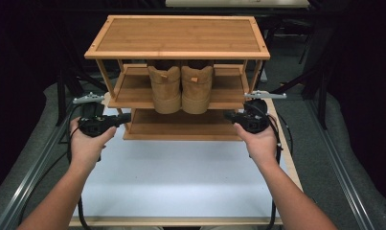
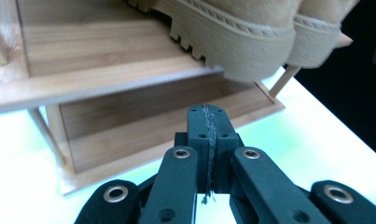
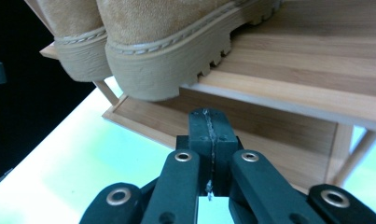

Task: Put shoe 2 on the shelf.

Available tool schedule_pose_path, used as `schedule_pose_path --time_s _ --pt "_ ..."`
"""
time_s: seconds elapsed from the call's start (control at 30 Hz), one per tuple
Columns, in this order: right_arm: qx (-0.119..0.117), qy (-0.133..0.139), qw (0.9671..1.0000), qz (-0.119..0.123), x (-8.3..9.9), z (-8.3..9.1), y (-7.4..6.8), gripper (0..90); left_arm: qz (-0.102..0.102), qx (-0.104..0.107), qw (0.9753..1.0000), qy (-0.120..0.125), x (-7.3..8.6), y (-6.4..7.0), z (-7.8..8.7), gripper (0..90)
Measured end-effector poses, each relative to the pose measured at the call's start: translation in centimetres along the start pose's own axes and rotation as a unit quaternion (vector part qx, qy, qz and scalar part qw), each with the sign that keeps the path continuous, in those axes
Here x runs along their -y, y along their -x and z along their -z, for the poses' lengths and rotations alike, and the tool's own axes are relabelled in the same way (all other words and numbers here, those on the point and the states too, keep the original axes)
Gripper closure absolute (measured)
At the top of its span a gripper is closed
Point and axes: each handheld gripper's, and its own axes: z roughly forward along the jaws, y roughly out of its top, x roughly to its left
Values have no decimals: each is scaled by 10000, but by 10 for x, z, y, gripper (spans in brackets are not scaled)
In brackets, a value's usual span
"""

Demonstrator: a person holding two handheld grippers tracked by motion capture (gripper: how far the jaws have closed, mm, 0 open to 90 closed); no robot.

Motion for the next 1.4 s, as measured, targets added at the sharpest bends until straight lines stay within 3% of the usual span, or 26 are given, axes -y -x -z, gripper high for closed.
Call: schedule_pose_path --time_s 0.2,0.23,0.33,0.4,0.53,0.6,0.73,0.87,0.9,0.97,1.03,1.07,1.1,1.13,1.4 --pt "73 77 9999 -7 18 27 12 900 -132 -82 9999 -24 25 -4 18 897" --pt "11 50 10000 -46 22 31 16 900 -120 -83 9999 -17 29 -6 20 896" --pt "229 97 9996 -141 35 39 24 900 -77 -139 9999 -12 46 -13 24 896" --pt "154 113 9996 -205 45 44 31 900 -53 -209 9998 -33 58 -17 25 896" --pt "318 181 9990 -274 67 49 39 900 101 -265 9996 -53 82 -28 24 894" --pt "364 64 9989 -295 77 52 42 900 143 -314 9994 -79 93 -32 22 891" --pt "518 139 9978 -379 98 49 48 900 314 -384 9987 -110 115 -42 17 890" --pt "683 125 9967 -408 117 43 54 900 308 -480 9983 -111 134 -47 12 881" --pt "690 16 9968 -393 121 43 56 900 305 -501 9982 -129 139 -48 10 879" --pt "800 131 9959 -407 130 37 57 897 309 -515 9980 -198 147 -51 7 871" --pt "804 82 9962 -341 138 32 58 888 287 -535 9978 -252 156 -53 3 863" --pt "884 31 9955 -336 141 30 58 884 279 -561 9976 -302 159 -54 1 857" --pt "770 -62 9964 -336 144 29 60 883 307 -565 9974 -326 162 -56 -1 853" --pt "925 12 9952 -325 148 24 60 879 339 -559 9973 -328 165 -57 -3 850" --pt "1051 140 9937 -365 175 11 62 829 281 -634 9968 -394 177 -60 -11 776"
